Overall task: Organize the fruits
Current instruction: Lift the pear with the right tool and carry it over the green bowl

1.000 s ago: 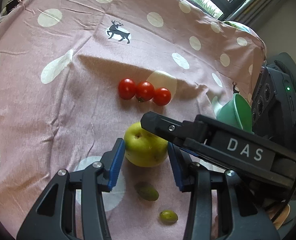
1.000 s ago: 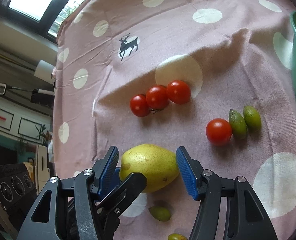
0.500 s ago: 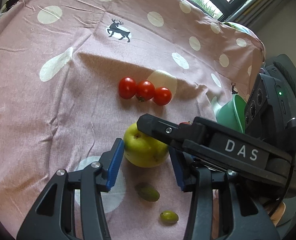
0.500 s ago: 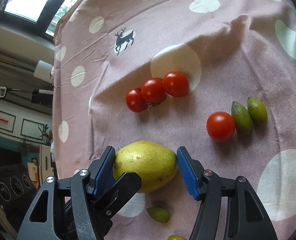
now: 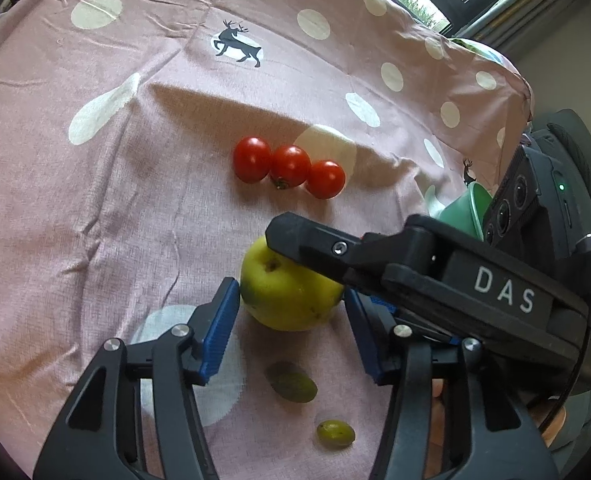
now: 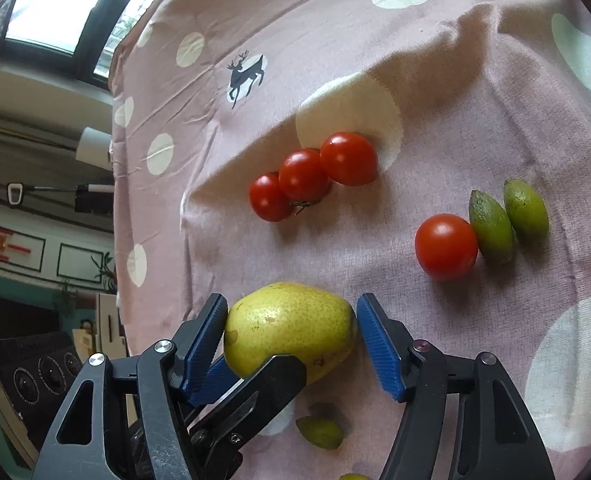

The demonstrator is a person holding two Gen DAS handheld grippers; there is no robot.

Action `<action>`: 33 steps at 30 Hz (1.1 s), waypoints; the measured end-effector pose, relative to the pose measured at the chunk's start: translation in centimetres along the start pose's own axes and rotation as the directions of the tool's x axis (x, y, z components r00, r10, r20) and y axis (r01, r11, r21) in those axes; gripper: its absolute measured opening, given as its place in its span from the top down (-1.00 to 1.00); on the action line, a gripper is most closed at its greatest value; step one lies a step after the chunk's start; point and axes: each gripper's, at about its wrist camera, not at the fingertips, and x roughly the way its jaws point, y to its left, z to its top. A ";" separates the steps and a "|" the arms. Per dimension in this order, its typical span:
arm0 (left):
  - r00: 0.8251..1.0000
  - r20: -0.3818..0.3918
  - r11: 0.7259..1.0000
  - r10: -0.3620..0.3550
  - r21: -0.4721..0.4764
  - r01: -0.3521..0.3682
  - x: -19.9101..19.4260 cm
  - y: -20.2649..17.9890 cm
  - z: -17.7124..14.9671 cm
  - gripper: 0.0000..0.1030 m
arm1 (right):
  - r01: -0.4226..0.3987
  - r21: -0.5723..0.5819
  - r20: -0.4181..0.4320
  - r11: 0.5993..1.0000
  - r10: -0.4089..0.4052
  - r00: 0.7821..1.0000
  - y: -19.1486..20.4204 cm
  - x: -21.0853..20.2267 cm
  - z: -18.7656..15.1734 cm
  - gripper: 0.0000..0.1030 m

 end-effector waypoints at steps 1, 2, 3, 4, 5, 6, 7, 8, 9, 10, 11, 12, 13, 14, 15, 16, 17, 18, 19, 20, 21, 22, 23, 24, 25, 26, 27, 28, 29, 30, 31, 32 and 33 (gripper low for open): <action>1.000 0.002 1.000 -0.001 0.001 0.001 0.0 0.0 0.0 -0.04 | -0.001 0.000 0.003 1.000 0.001 1.000 0.0 0.0 0.0 -0.32; 1.000 0.002 1.000 -0.001 0.002 0.001 -0.1 0.0 0.0 -0.04 | -0.001 0.001 0.003 1.000 0.001 1.000 0.0 0.0 0.0 -0.32; 1.000 0.003 1.000 -0.001 0.004 0.001 0.0 0.0 -0.1 -0.03 | 0.000 -0.001 0.003 1.000 0.000 1.000 0.0 0.0 0.0 -0.32; 1.000 0.004 1.000 0.001 0.004 -0.001 0.0 0.0 -0.1 -0.03 | 0.000 -0.002 0.003 1.000 0.000 1.000 0.0 0.0 0.0 -0.32; 1.000 0.005 1.000 0.003 0.005 -0.003 -0.1 -0.1 -0.1 -0.03 | 0.000 -0.002 0.004 1.000 0.000 1.000 0.0 0.0 0.0 -0.32; 1.000 0.007 1.000 0.010 0.008 -0.010 -0.1 -0.2 -0.1 -0.02 | -0.002 0.001 0.004 1.000 0.002 1.000 0.0 0.0 0.0 -0.32; 1.000 0.011 1.000 0.019 0.015 -0.019 -0.2 -0.4 -0.2 -0.02 | -0.005 0.005 0.005 1.000 0.005 1.000 -0.1 0.0 0.0 -0.32; 0.999 0.016 0.999 0.029 0.023 -0.029 -0.3 -0.7 -0.2 -0.02 | -0.011 0.012 0.003 1.000 0.011 1.000 -0.1 -0.1 0.0 -0.32; 0.999 0.023 0.999 0.034 0.026 -0.034 -0.4 -0.9 -0.2 -0.02 | -0.018 0.019 0.003 1.000 0.018 1.000 -0.3 -0.2 -0.1 -0.32; 0.999 0.031 0.999 0.036 0.033 -0.037 -0.6 -1.2 -0.2 -0.02 | -0.027 0.025 0.007 0.999 0.026 1.000 -0.4 -0.3 -0.1 -0.32; 0.999 0.042 0.998 0.034 0.042 -0.036 -0.8 -1.5 -0.2 -0.02 | -0.035 0.029 0.015 0.999 0.035 0.999 -0.4 -0.6 -0.1 -0.32; 0.998 0.051 0.998 0.030 0.049 -0.033 -0.9 -1.8 -0.1 -0.02 | -0.041 0.028 0.026 0.999 0.040 0.999 -0.4 -0.9 0.0 -0.32; 0.998 0.063 0.998 0.027 0.058 -0.030 -1.1 -2.1 -0.2 -0.01 | -0.044 0.023 0.037 0.999 0.043 0.998 -0.3 -1.3 0.0 -0.32; 0.997 0.074 0.997 0.023 0.067 -0.028 -1.4 -2.4 -0.2 -0.01 | -0.048 0.016 0.051 0.999 0.047 0.998 -0.2 -1.8 0.0 -0.32; 0.996 0.085 0.997 0.021 0.076 -0.028 -1.6 -2.8 -0.2 -0.01 | -0.052 0.011 0.063 0.999 0.051 0.997 -0.1 -2.2 0.0 -0.32; 0.995 0.096 0.996 0.018 0.085 -0.026 -1.9 -3.1 -0.2 -0.01 | -0.057 0.005 0.075 0.998 0.057 0.996 0.0 -2.7 -0.1 -0.32; 0.994 0.107 0.995 0.014 0.094 -0.024 -2.1 -3.5 -0.2 -0.01 | -0.063 0.000 0.088 0.998 0.063 0.994 0.1 -3.1 -0.1 -0.32; 0.993 0.116 0.994 0.010 0.103 -0.022 -2.3 -3.8 -0.2 -0.01 | -0.068 -0.005 0.102 0.998 0.068 0.992 0.2 -3.6 -0.2 -0.32; 0.992 0.125 0.993 0.006 0.113 -0.020 -2.4 -4.1 -0.2 -0.01 | -0.072 -0.009 0.115 0.997 0.072 0.991 0.3 -4.0 -0.2 -0.32; 0.991 0.132 0.992 0.000 0.122 -0.017 -2.6 -4.5 -0.2 -0.01 | -0.075 -0.013 0.129 0.997 0.076 0.989 0.4 -4.5 -0.2 -0.32; 0.990 0.138 0.991 -0.006 0.132 -0.013 -2.7 -4.8 -0.3 -0.01 | -0.078 -0.015 0.141 0.997 0.079 0.987 0.4 -4.9 -0.3 -0.32; 0.989 0.145 0.990 -0.011 0.141 -0.010 -2.9 -5.2 -0.3 -0.01 | -0.079 -0.016 0.154 0.997 0.081 0.985 0.4 -5.4 -0.4 -0.32; 0.988 0.155 0.989 -0.013 0.149 -0.010 -3.0 -5.6 -0.4 -0.01 | -0.081 -0.017 0.165 0.997 0.082 0.983 0.4 -5.7 -0.5 -0.32; 0.986 0.165 0.987 -0.016 0.160 -0.010 -3.1 -6.1 -0.4 -0.01 | -0.084 -0.018 0.177 0.996 0.086 0.980 0.4 -6.1 -0.6 -0.32; 0.985 0.172 0.985 -0.022 0.171 -0.008 -3.3 -6.5 -0.4 -0.01 | -0.090 -0.017 0.190 0.996 0.092 0.978 0.4 -6.6 -0.7 -0.32; 0.983 0.179 0.983 -0.030 0.182 -0.004 -3.4 -6.9 -0.5 -0.01 | -0.096 -0.018 0.205 0.995 0.098 0.974 0.3 -7.1 -0.8 -0.32; 0.982 0.187 0.981 -0.037 0.192 0.000 -3.5 -7.3 -0.5 -0.01 | -0.099 -0.020 0.218 0.995 0.101 0.971 0.3 -7.5 -0.8 -0.32; 0.980 0.193 0.980 -0.044 0.201 0.005 -3.5 -7.6 -0.6 -0.01 | -0.101 -0.021 0.232 0.995 0.103 0.967 0.2 -8.0 -0.8 -0.32; 0.979 0.198 0.978 -0.052 0.209 0.010 -3.6 -7.9 -0.6 -0.01 | -0.103 -0.022 0.245 0.994 0.105 0.964 0.1 -8.5 -0.9 -0.32; 0.977 0.203 0.976 -0.060 0.217 0.015 -3.6 -8.3 -0.6 -0.02 | -0.103 -0.023 0.258 0.994 0.105 0.960 0.0 -9.0 -0.9 -0.32; 0.976 0.207 0.975 -0.068 0.222 0.021 -3.7 -8.5 -0.6 -0.02 | -0.103 -0.023 0.270 0.994 0.105 0.957 -0.1 -9.4 -1.0 -0.32; 0.974 0.211 0.973 -0.076 0.230 0.026 -3.7 -8.9 -0.7 -0.02 | -0.102 -0.021 0.283 0.995 0.104 0.954 -0.2 -9.9 -1.1 -0.32; 0.972 0.218 0.971 -0.084 0.238 0.030 -3.8 -9.2 -0.8 -0.02 | -0.101 -0.018 0.293 0.995 0.102 0.951 -0.3 -10.3 -1.1 -0.32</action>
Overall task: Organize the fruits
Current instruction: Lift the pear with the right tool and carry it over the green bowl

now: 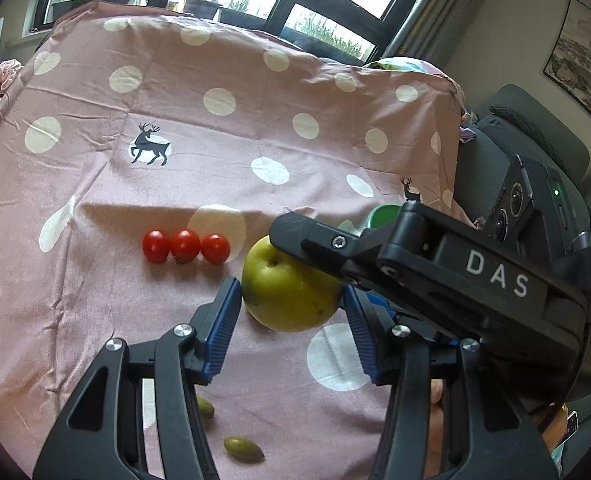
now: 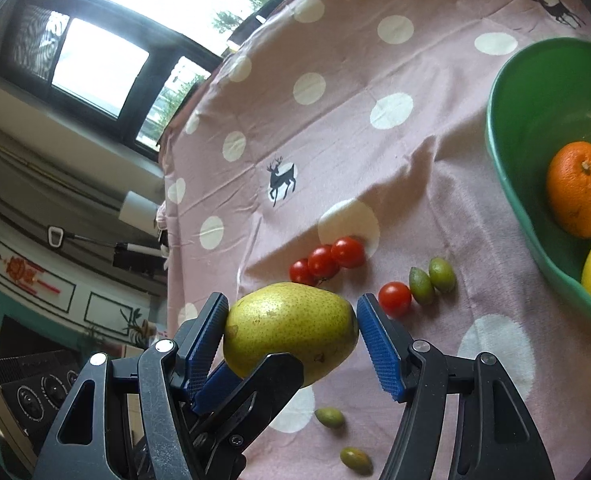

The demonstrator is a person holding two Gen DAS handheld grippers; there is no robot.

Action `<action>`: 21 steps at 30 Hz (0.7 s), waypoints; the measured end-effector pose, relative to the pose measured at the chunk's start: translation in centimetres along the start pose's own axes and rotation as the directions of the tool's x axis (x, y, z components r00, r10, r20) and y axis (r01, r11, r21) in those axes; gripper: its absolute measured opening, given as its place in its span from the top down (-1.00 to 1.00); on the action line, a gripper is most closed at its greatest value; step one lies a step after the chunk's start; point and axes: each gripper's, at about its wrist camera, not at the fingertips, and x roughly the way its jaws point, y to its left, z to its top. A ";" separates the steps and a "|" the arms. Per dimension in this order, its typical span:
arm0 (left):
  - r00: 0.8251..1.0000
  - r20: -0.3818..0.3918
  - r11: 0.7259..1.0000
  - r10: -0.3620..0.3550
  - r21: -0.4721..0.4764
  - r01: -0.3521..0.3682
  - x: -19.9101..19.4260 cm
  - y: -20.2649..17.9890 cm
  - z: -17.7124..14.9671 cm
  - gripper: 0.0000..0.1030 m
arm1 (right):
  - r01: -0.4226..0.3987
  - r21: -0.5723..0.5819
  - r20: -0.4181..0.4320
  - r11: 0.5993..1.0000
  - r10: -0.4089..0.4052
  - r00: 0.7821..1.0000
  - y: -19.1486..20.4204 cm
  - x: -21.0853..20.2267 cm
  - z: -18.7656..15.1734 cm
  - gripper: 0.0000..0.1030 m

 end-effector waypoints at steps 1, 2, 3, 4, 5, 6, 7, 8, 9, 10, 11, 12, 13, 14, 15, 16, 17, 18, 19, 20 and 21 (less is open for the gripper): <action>1.000 0.009 1.000 -0.006 0.009 0.006 0.0 -0.4 0.0 -0.02 | 0.001 0.002 0.012 1.000 -0.001 1.000 0.0 -0.4 0.1 -0.32; 1.000 0.015 1.000 -0.011 0.016 0.011 -0.1 -0.7 0.1 -0.02 | -0.001 0.003 0.024 1.000 0.001 1.000 -0.1 -0.8 0.1 -0.32; 1.000 0.018 1.000 -0.019 0.022 0.018 -0.1 -1.0 0.1 -0.02 | -0.001 0.004 0.037 1.000 0.000 0.999 -0.1 -1.2 0.2 -0.32; 0.999 0.021 0.999 -0.025 0.029 0.025 -0.1 -1.4 0.1 -0.02 | 0.000 0.007 0.048 1.000 -0.001 0.999 -0.3 -1.7 0.2 -0.32; 0.999 0.024 0.999 -0.033 0.036 0.032 -0.1 -1.7 0.1 -0.02 | 0.001 0.011 0.060 1.000 -0.002 0.998 -0.4 -2.2 0.3 -0.32; 0.999 0.027 0.998 -0.041 0.045 0.039 -0.1 -2.1 0.1 -0.02 | 0.002 0.014 0.071 1.000 -0.003 0.997 -0.5 -2.6 0.3 -0.32; 0.999 0.027 0.998 -0.047 0.052 0.046 0.0 -2.5 0.2 -0.02 | 0.003 0.017 0.082 1.000 -0.004 0.997 -0.6 -3.0 0.4 -0.32; 0.998 0.027 0.997 -0.053 0.061 0.052 0.0 -2.8 0.2 -0.02 | 0.004 0.022 0.096 1.000 -0.006 0.995 -0.9 -3.5 0.4 -0.32; 0.998 0.027 0.996 -0.061 0.069 0.059 0.1 -3.2 0.2 -0.02 | 0.004 0.027 0.105 1.000 -0.007 0.994 -1.1 -3.9 0.5 -0.32; 0.997 0.026 0.995 -0.069 0.077 0.067 0.2 -3.5 0.2 -0.02 | 0.004 0.032 0.115 0.999 -0.008 0.993 -1.2 -4.3 0.5 -0.32; 0.997 0.024 0.993 -0.079 0.084 0.077 0.4 -3.9 0.2 -0.02 | 0.006 0.038 0.128 0.999 -0.011 0.992 -1.5 -4.7 0.5 -0.32; 0.996 0.022 0.992 -0.087 0.090 0.085 0.6 -4.2 0.2 -0.02 | 0.009 0.044 0.138 0.999 -0.015 0.990 -1.7 -5.1 0.6 -0.32; 0.995 0.018 0.991 -0.097 0.096 0.095 0.7 -4.6 0.2 -0.02 | 0.012 0.049 0.147 0.999 -0.020 0.989 -1.9 -5.4 0.6 -0.32; 0.994 0.014 0.989 -0.106 0.102 0.104 1.0 -4.9 0.2 -0.02 | 0.017 0.056 0.157 0.998 -0.026 0.987 -2.1 -5.8 0.6 -0.32; 0.993 0.011 0.988 -0.113 0.108 0.112 1.1 -5.2 0.1 -0.02 | 0.022 0.064 0.166 0.998 -0.032 0.986 -2.4 -6.1 0.7 -0.32; 0.993 0.007 0.986 -0.120 0.114 0.118 1.3 -5.5 0.1 -0.02 | 0.025 0.071 0.174 0.997 -0.037 0.984 -2.7 -6.4 0.7 -0.32; 0.992 0.002 0.985 -0.126 0.120 0.125 1.4 -5.9 0.1 -0.02 | 0.028 0.080 0.183 0.996 -0.042 0.982 -3.0 -6.7 0.8 -0.32; 0.991 -0.005 0.983 -0.134 0.125 0.134 1.7 -6.2 0.2 -0.02 | 0.030 0.088 0.190 0.996 -0.046 0.981 -3.3 -7.0 0.8 -0.32; 0.990 -0.013 0.981 -0.142 0.130 0.143 2.0 -6.5 0.2 -0.02 | 0.033 0.098 0.197 0.995 -0.052 0.979 -3.6 -7.3 0.9 -0.32; 0.988 -0.020 0.979 -0.150 0.134 0.151 2.3 -6.8 0.2 -0.02 | 0.038 0.107 0.203 0.994 -0.059 0.977 -3.9 -7.6 0.9 -0.32; 0.987 -0.027 0.978 -0.156 0.139 0.158 2.6 -7.1 0.2 -0.02 | 0.044 0.116 0.209 0.992 -0.067 0.976 -4.2 -7.9 1.0 -0.32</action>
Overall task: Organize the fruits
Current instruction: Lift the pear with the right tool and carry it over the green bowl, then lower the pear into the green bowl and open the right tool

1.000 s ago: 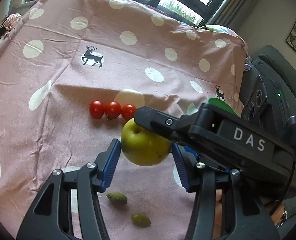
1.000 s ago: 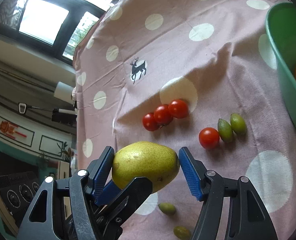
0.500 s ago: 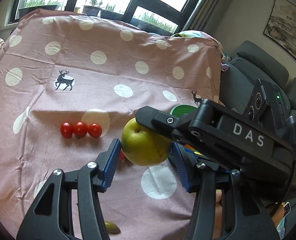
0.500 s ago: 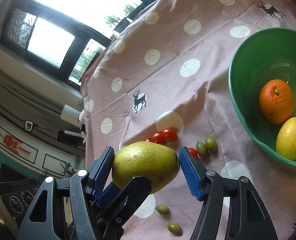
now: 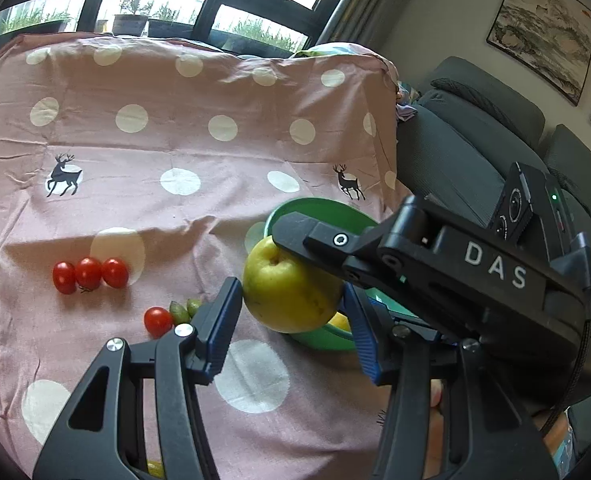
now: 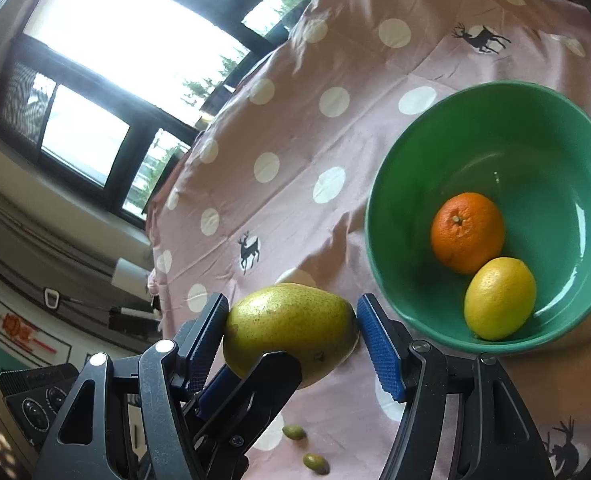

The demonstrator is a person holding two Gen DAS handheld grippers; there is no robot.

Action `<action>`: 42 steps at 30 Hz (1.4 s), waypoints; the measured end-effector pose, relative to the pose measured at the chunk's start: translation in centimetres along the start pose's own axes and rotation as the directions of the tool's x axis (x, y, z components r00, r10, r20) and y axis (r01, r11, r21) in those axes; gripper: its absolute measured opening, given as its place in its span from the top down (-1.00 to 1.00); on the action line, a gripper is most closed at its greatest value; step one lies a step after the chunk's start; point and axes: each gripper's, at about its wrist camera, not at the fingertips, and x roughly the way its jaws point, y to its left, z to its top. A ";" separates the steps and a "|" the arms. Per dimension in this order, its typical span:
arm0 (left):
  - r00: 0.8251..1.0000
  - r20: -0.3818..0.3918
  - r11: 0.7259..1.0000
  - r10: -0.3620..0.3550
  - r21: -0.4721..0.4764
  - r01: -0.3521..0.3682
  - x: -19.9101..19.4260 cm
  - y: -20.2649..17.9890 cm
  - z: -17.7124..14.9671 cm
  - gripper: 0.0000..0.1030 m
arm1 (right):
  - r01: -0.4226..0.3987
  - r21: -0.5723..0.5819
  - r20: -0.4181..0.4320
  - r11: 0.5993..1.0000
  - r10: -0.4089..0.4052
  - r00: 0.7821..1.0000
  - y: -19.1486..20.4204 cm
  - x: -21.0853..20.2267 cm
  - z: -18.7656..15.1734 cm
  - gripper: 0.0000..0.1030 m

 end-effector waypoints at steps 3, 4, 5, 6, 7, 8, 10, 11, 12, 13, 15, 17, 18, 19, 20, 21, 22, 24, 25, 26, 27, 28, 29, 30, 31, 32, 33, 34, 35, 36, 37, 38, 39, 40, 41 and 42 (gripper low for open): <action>0.999 -0.022 0.999 -0.025 0.018 0.026 1.1 -0.7 0.2 -0.02 | 0.019 0.026 0.021 0.999 -0.020 1.000 -1.0 -0.6 0.4 -0.32; 0.999 -0.032 0.999 -0.030 0.024 0.030 1.5 -0.9 0.2 -0.02 | 0.025 0.035 0.028 0.999 -0.026 0.999 -1.3 -0.7 0.5 -0.32; 0.999 -0.039 0.999 -0.034 0.030 0.035 1.8 -1.2 0.3 -0.02 | 0.030 0.048 0.031 0.998 -0.031 0.999 -1.8 -0.9 0.7 -0.32; 0.998 -0.045 0.998 -0.039 0.038 0.041 2.1 -1.4 0.3 -0.02 | 0.033 0.059 0.036 0.998 -0.035 0.999 -2.1 -1.0 0.9 -0.32; 0.998 -0.050 0.998 -0.046 0.044 0.049 2.4 -1.7 0.3 -0.02 | 0.035 0.066 0.041 0.997 -0.037 0.998 -2.4 -1.1 1.0 -0.32; 0.997 -0.056 0.997 -0.055 0.046 0.058 2.7 -1.9 0.3 -0.02 | 0.039 0.075 0.049 0.996 -0.042 0.998 -2.8 -1.3 1.1 -0.32; 0.995 -0.064 0.996 -0.074 0.052 0.077 3.3 -2.2 0.2 -0.02 | 0.051 0.092 0.061 0.994 -0.057 0.997 -3.3 -1.6 1.3 -0.32; 0.994 -0.067 0.995 -0.081 0.054 0.085 3.6 -2.4 0.2 -0.02 | 0.059 0.100 0.069 0.993 -0.066 0.995 -3.6 -1.7 1.4 -0.32; 0.994 -0.070 0.994 -0.087 0.056 0.091 3.8 -2.6 0.2 -0.02 | 0.064 0.108 0.074 0.992 -0.073 0.995 -3.8 -1.8 1.5 -0.32; 0.993 -0.075 0.993 -0.095 0.056 0.100 4.1 -2.7 0.1 -0.02 | 0.070 0.115 0.078 0.991 -0.079 0.994 -4.0 -2.0 1.5 -0.32; 0.990 -0.082 0.991 -0.116 0.057 0.121 4.5 -2.9 0.1 -0.02 | 0.083 0.129 0.086 0.988 -0.094 0.992 -4.5 -2.3 1.7 -0.32; 0.986 -0.091 0.988 -0.138 0.053 0.143 5.0 -3.0 0.1 -0.02 | 0.101 0.135 0.098 0.986 -0.115 0.989 -4.9 -2.6 1.8 -0.32; 0.984 -0.094 0.987 -0.148 0.050 0.154 5.2 -3.1 0.1 -0.02 | 0.111 0.138 0.101 0.984 -0.125 0.987 -5.1 -2.7 1.9 -0.32; 0.983 -0.098 0.986 -0.157 0.048 0.162 5.4 -3.2 0.0 -0.02 | 0.119 0.141 0.104 0.983 -0.134 0.986 -5.2 -2.8 2.0 -0.32; 0.981 -0.102 0.984 -0.165 0.046 0.170 5.6 -3.3 0.0 -0.02 | 0.129 0.144 0.108 0.981 -0.145 0.984 -5.4 -2.9 2.0 -0.32; 0.980 -0.103 0.983 -0.173 0.044 0.178 5.8 -3.4 -0.1 -0.02 | 0.137 0.146 0.110 0.980 -0.153 0.982 -5.5 -3.0 2.1 -0.32; 0.978 -0.104 0.982 -0.180 0.041 0.185 6.0 -3.5 -0.2 -0.01 | 0.142 0.149 0.112 0.979 -0.160 0.981 -5.7 -3.1 2.1 -0.32; 0.974 -0.110 0.979 -0.196 0.033 0.201 6.4 -3.6 -0.2 -0.01 | 0.155 0.155 0.120 0.976 -0.175 0.977 -5.9 -3.3 2.1 -0.32; 0.973 -0.112 0.978 -0.204 0.029 0.208 6.6 -3.6 -0.3 -0.01 | 0.163 0.158 0.122 0.974 -0.183 0.976 -6.0 -3.4 2.1 -0.32; 0.971 -0.113 0.976 -0.212 0.025 0.216 6.8 -3.6 -0.4 -0.02 | 0.172 0.161 0.123 0.972 -0.193 0.974 -6.1 -3.4 2.1 -0.32; 0.969 -0.116 0.975 -0.217 0.021 0.221 6.9 -3.6 -0.4 -0.01 | 0.180 0.163 0.125 0.970 -0.201 0.972 -6.2 -3.5 2.1 -0.32; 0.967 -0.121 0.974 -0.223 0.013 0.226 7.2 -3.6 -0.5 -0.01 | 0.186 0.167 0.125 0.968 -0.208 0.970 -6.3 -3.5 2.2 -0.32; 0.965 -0.127 0.973 -0.228 0.005 0.231 7.4 -3.5 -0.5 -0.01 | 0.195 0.174 0.123 0.965 -0.217 0.968 -6.5 -3.5 2.2 -0.32; 0.963 -0.133 0.972 -0.233 -0.002 0.235 7.6 -3.5 -0.6 -0.01 | 0.203 0.182 0.120 0.962 -0.227 0.966 -6.6 -3.5 2.2 -0.32; 0.962 -0.137 0.971 -0.236 -0.008 0.237 7.8 -3.4 -0.7 -0.01 | 0.212 0.189 0.118 0.959 -0.236 0.964 -6.7 -3.4 2.3 -0.32; 0.961 -0.141 0.971 -0.238 -0.012 0.239 7.9 -3.4 -0.7 -0.01 | 0.218 0.195 0.116 0.956 -0.244 0.963 -6.9 -3.4 2.3 -0.32; 0.960 -0.144 0.971 -0.240 -0.016 0.240 8.0 -3.4 -0.8 -0.01 | 0.225 0.198 0.114 0.954 -0.250 0.962 -7.0 -3.3 2.3 -0.32; 0.960 -0.144 0.970 -0.241 -0.018 0.241 8.1 -3.4 -0.8 -0.01 | 0.229 0.200 0.111 0.953 -0.254 0.961 -7.1 -3.3 2.3 -0.32; 0.959 -0.144 0.970 -0.245 -0.022 0.244 8.1 -3.4 -0.9 -0.01 | 0.231 0.203 0.110 0.952 -0.256 0.960 -7.2 -3.3 2.3 -0.32; 0.958 -0.145 0.968 -0.249 -0.029 0.248 8.1 -3.3 -0.9 -0.01 | 0.232 0.204 0.111 0.951 -0.258 0.960 -7.3 -3.3 2.3 -0.32; 0.957 -0.147 0.968 -0.251 -0.036 0.249 8.2 -3.3 -0.9 -0.01 | 0.237 0.205 0.111 0.950 -0.263 0.958 -7.3 -3.3 2.3 -0.32; 0.956 -0.151 0.968 -0.251 -0.044 0.247 8.2 -3.2 -1.0 0.02 | 0.242 0.206 0.113 0.948 -0.269 0.957 -7.3 -3.2 2.3 -0.32; 0.958 -0.150 0.970 -0.244 -0.048 0.239 8.2 -3.1 -0.9 0.08 | 0.248 0.207 0.117 0.946 -0.275 0.954 -7.2 -3.3 2.3 -0.32; 0.962 -0.150 0.974 -0.228 -0.040 0.225 8.2 -3.2 -1.0 0.10 | 0.266 0.201 0.126 0.943 -0.294 0.947 -7.1 -3.3 2.3 -0.32; 0.964 -0.145 0.974 -0.225 -0.030 0.223 8.1 -3.3 -1.0 0.10 | 0.299 0.196 0.125 0.934 -0.326 0.937 -7.0 -3.2 2.3 -0.32; 0.966 -0.140 0.976 -0.216 -0.020 0.215 8.0 -3.4 -1.0 0.10 | 0.317 0.187 0.128 0.930 -0.343 0.931 -6.8 -3.1 2.3 -0.32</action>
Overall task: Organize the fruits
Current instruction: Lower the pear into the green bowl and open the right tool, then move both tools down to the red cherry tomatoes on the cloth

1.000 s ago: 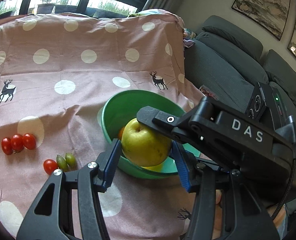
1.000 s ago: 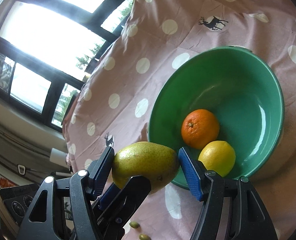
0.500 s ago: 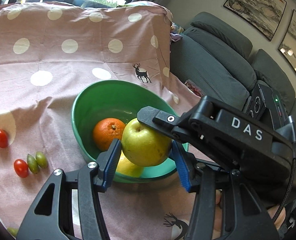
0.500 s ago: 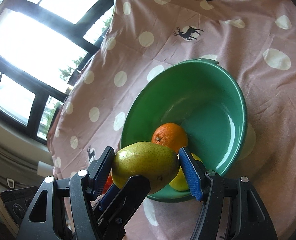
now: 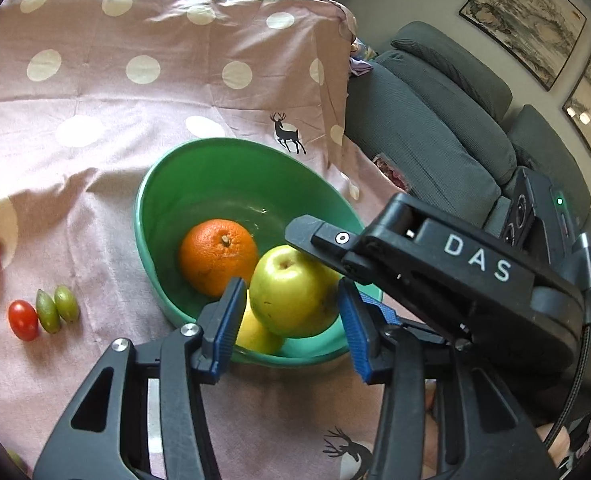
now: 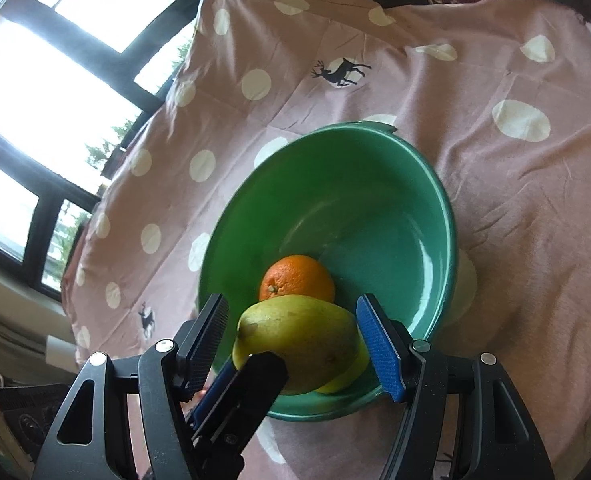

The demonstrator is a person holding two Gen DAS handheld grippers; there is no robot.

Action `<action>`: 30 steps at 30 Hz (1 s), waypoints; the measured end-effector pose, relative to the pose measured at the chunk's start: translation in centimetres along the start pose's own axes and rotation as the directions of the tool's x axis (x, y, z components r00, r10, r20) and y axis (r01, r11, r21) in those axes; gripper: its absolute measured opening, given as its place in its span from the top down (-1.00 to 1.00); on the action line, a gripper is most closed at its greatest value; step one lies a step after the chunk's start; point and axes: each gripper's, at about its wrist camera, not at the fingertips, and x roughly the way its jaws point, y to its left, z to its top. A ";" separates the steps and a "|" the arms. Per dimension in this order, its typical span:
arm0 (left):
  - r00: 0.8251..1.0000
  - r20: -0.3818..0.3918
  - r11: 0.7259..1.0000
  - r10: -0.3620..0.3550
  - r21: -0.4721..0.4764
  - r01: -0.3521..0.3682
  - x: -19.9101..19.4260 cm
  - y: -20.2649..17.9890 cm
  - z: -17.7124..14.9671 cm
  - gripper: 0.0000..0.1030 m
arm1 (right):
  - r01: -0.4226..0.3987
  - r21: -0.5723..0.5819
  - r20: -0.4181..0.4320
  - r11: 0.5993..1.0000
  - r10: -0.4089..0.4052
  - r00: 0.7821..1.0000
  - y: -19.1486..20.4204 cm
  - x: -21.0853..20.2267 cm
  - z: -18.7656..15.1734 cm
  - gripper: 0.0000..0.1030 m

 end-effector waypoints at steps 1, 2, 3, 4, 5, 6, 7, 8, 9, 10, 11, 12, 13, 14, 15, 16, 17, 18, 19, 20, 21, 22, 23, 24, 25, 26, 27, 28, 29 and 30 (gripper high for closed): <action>1.000 0.001 1.000 0.008 0.005 -0.008 0.0 0.0 0.0 0.09 | 0.007 -0.008 0.007 1.000 -0.007 1.000 0.1 -0.1 0.0 -0.32; 1.000 0.000 1.000 0.014 0.007 -0.014 -0.1 0.0 0.0 0.08 | 0.016 -0.013 0.010 1.000 -0.016 1.000 0.2 -0.2 0.0 -0.32; 1.000 -0.002 1.000 0.016 0.005 -0.016 -0.2 0.1 -0.1 0.08 | 0.018 -0.014 0.011 1.000 -0.018 1.000 0.2 -0.2 0.0 -0.32; 1.000 -0.006 1.000 0.019 -0.001 -0.019 -0.2 0.2 0.0 0.07 | 0.018 -0.016 0.011 1.000 -0.018 1.000 0.2 -0.2 0.0 -0.32; 1.000 -0.007 1.000 0.021 -0.010 -0.021 -0.4 0.4 0.0 0.06 | 0.019 -0.014 0.011 1.000 -0.019 1.000 0.2 -0.2 -0.1 -0.32; 1.000 -0.006 1.000 0.023 -0.021 -0.023 -0.7 0.5 0.0 0.06 | 0.022 -0.014 0.014 1.000 -0.022 1.000 0.2 -0.2 -0.1 -0.32; 1.000 -0.003 0.999 0.027 -0.029 -0.027 -1.0 0.7 0.0 0.05 | 0.032 -0.019 0.022 0.999 -0.031 0.999 0.3 -0.3 -0.1 -0.32; 1.000 0.005 0.999 0.029 -0.034 -0.029 -1.5 0.8 0.0 0.03 | 0.051 -0.027 0.034 0.998 -0.050 0.998 0.4 -0.5 -0.2 -0.32; 0.999 0.017 0.999 0.029 -0.038 -0.029 -2.0 0.9 0.0 0.01 | 0.074 -0.038 0.048 0.997 -0.072 0.996 0.6 -0.6 -0.2 -0.32; 0.999 0.031 0.999 0.034 -0.042 -0.032 -2.7 1.1 0.0 0.00 | 0.095 -0.048 0.060 0.994 -0.092 0.994 0.8 -0.7 -0.2 -0.32; 0.998 0.045 0.998 0.043 -0.047 -0.041 -3.3 1.3 0.0 -0.05 | 0.116 -0.058 0.070 0.992 -0.112 0.991 0.9 -0.8 -0.3 -0.32; 0.996 0.060 0.997 0.066 -0.052 -0.063 -4.0 1.5 0.1 -0.09 | 0.129 -0.064 0.078 0.990 -0.124 0.989 1.0 -1.0 -0.3 -0.32; 0.993 0.074 0.995 0.091 -0.055 -0.087 -4.8 1.8 0.1 -0.11 | 0.138 -0.065 0.085 0.988 -0.132 0.988 1.0 -1.1 -0.3 -0.32; 0.990 0.088 0.992 0.112 -0.060 -0.107 -5.5 2.1 0.0 -0.13 | 0.146 -0.064 0.090 0.987 -0.140 0.986 0.9 -1.2 -0.3 -0.32; 0.985 0.105 0.989 0.138 -0.072 -0.131 -6.4 2.6 0.0 -0.17 | 0.151 -0.060 0.095 0.987 -0.145 0.985 0.8 -1.4 -0.3 -0.33; 0.979 0.118 0.983 0.169 -0.089 -0.159 -7.1 3.1 -0.1 -0.19 | 0.172 -0.057 0.103 0.983 -0.166 0.981 0.8 -1.5 -0.3 -0.36; 0.968 0.126 0.973 0.215 -0.110 -0.202 -7.9 3.8 -0.1 -0.20 | 0.185 -0.061 0.117 0.981 -0.177 0.977 0.7 -1.8 -0.3 -0.37; 0.957 0.132 0.962 0.260 -0.127 -0.244 -8.6 4.3 -0.1 -0.21 | 0.189 -0.067 0.125 0.980 -0.180 0.976 0.8 -2.0 -0.3 -0.37; 0.943 0.139 0.948 0.302 -0.145 -0.283 -9.3 4.9 -0.1 -0.21 | 0.189 -0.070 0.129 0.980 -0.179 0.975 0.8 -2.2 -0.3 -0.37; 0.930 0.140 0.934 0.340 -0.163 -0.317 -9.9 5.5 -0.2 -0.21 | 0.185 -0.071 0.133 0.980 -0.174 0.976 0.9 -2.4 -0.3 -0.37; 0.913 0.132 0.914 0.386 -0.187 -0.360 -10.6 6.2 -0.3 -0.21 | 0.179 -0.075 0.141 0.981 -0.167 0.976 1.1 -2.6 -0.4 -0.37; 0.891 0.122 0.889 0.437 -0.212 -0.407 -11.2 6.9 -0.5 -0.21 | 0.176 -0.085 0.148 0.981 -0.162 0.976 1.4 -2.9 -0.5 -0.37; 0.867 0.114 0.861 0.486 -0.232 -0.452 -11.8 7.5 -0.7 -0.21 | 0.176 -0.097 0.153 0.980 -0.160 0.975 1.7 -3.0 -0.7 -0.37; 0.842 0.109 0.835 0.528 -0.248 -0.491 -12.5 8.2 -0.8 -0.20 | 0.175 -0.111 0.157 0.978 -0.157 0.975 2.2 -3.1 -0.8 -0.37; 0.827 0.109 0.818 0.552 -0.263 -0.511 -13.1 8.8 -1.0 -0.20 | 0.171 -0.128 0.158 0.977 -0.151 0.976 2.7 -3.2 -1.1 -0.37; 0.815 0.110 0.805 0.568 -0.281 -0.523 -13.8 9.6 -1.1 -0.20 | 0.164 -0.144 0.157 0.976 -0.141 0.978 3.2 -3.3 -1.3 -0.37; 0.804 0.107 0.790 0.585 -0.301 -0.535 -14.4 10.4 -1.3 -0.18 | 0.151 -0.159 0.153 0.976 -0.127 0.980 3.7 -3.3 -1.5 -0.37; 0.791 0.100 0.773 0.603 -0.319 -0.548 -14.9 11.0 -1.4 -0.18 | 0.133 -0.175 0.147 0.975 -0.107 0.983 4.3 -3.2 -1.7 -0.37; 0.780 0.093 0.758 0.619 -0.331 -0.563 -15.3 11.5 -1.5 -0.18 | 0.105 -0.199 0.133 0.974 -0.079 0.988 5.0 -3.1 -2.1 -0.36; 0.768 0.087 0.743 0.635 -0.342 -0.576 -15.7 12.1 -1.5 -0.18 | 0.080 -0.221 0.117 0.972 -0.054 0.992 5.7 -2.9 -2.4 -0.37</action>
